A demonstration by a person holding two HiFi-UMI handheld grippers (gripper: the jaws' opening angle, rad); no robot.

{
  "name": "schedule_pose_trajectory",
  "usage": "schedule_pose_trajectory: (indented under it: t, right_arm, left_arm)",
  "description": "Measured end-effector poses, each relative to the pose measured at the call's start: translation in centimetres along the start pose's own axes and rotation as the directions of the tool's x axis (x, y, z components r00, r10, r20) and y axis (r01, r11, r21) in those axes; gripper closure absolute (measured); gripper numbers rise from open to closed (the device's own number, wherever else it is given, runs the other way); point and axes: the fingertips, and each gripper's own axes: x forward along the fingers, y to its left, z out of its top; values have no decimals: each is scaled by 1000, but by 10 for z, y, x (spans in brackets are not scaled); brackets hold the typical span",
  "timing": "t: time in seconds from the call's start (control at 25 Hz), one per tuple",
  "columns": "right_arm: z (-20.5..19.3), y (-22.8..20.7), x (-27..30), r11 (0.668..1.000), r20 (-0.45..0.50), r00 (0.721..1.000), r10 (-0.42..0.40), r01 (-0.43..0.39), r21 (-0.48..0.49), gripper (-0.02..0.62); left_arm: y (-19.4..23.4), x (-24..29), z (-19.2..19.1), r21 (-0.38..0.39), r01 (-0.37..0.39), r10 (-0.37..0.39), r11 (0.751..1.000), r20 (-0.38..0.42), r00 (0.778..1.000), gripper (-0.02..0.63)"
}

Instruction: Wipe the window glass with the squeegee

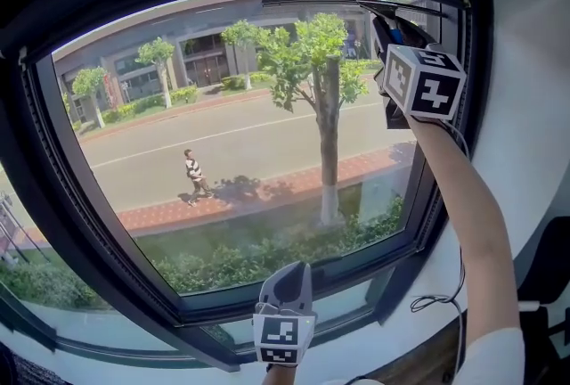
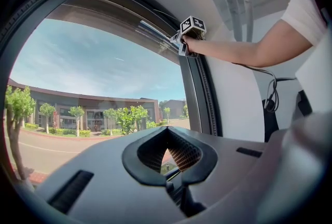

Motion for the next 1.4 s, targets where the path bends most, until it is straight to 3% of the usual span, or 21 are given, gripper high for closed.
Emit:
schedule_pose_trajectory:
  t: [1.4]
  right_arm:
    - [-16, 6, -12, 998, 16, 1000, 5, -4, -55, 446]
  left_arm:
    - [6, -2, -7, -2, -15, 14, 1000, -15, 1000, 604]
